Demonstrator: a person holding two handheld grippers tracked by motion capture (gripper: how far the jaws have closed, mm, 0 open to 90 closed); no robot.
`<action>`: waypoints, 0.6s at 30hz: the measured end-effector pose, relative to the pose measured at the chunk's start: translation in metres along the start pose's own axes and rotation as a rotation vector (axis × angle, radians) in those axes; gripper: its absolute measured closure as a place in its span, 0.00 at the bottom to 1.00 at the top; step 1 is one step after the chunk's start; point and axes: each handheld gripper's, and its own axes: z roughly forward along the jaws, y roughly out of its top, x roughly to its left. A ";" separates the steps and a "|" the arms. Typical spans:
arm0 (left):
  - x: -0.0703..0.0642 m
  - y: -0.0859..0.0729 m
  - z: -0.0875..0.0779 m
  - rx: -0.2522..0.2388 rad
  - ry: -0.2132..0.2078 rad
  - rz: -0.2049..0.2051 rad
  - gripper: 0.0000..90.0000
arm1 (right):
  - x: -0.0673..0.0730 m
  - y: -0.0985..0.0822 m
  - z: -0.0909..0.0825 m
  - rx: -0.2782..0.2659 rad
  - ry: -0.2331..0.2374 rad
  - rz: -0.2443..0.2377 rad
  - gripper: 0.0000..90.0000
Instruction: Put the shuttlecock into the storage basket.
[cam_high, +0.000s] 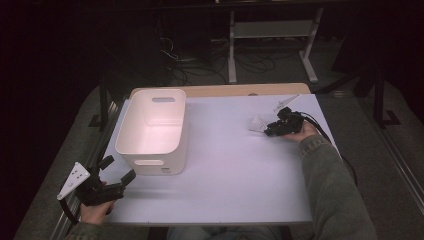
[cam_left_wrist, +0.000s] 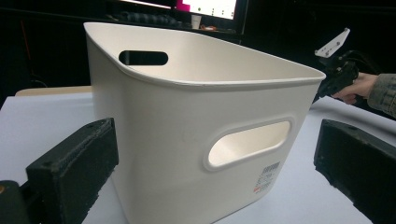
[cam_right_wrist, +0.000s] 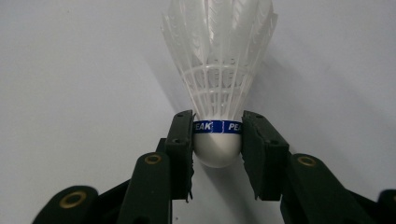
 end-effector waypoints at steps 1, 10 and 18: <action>0.000 0.000 0.000 0.000 0.000 -0.001 0.00 | 0.000 0.000 -0.001 -0.007 -0.001 0.002 0.71; 0.000 0.000 0.000 -0.002 0.000 -0.002 0.00 | 0.005 0.006 -0.006 -0.027 0.007 0.012 0.71; 0.000 0.000 0.000 -0.001 -0.003 -0.003 0.00 | 0.009 0.010 -0.017 -0.054 0.020 0.033 0.71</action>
